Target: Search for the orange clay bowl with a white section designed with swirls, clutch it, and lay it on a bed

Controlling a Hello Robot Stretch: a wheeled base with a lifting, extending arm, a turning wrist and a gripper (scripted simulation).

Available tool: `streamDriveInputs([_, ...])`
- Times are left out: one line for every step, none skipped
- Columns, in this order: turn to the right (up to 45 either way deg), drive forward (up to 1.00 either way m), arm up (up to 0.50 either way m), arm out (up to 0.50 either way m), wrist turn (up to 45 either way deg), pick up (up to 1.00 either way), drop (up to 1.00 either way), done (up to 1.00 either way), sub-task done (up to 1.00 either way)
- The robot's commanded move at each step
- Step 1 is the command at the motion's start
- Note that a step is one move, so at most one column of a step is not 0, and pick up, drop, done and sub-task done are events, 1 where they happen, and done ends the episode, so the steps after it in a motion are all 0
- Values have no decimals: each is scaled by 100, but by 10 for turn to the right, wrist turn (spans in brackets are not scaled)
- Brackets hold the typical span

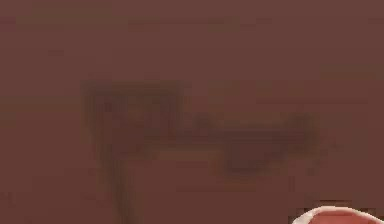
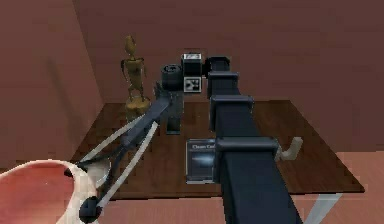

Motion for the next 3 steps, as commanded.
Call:
streamDriveInputs([0, 0, 0, -24, 0, 0, 0, 0, 0])
streamDriveInputs([450, 0, 0, 0, 0, 0, 0, 0, 0])
streamDriveInputs([450, 0, 0, 0, 0, 0, 0, 0, 0])
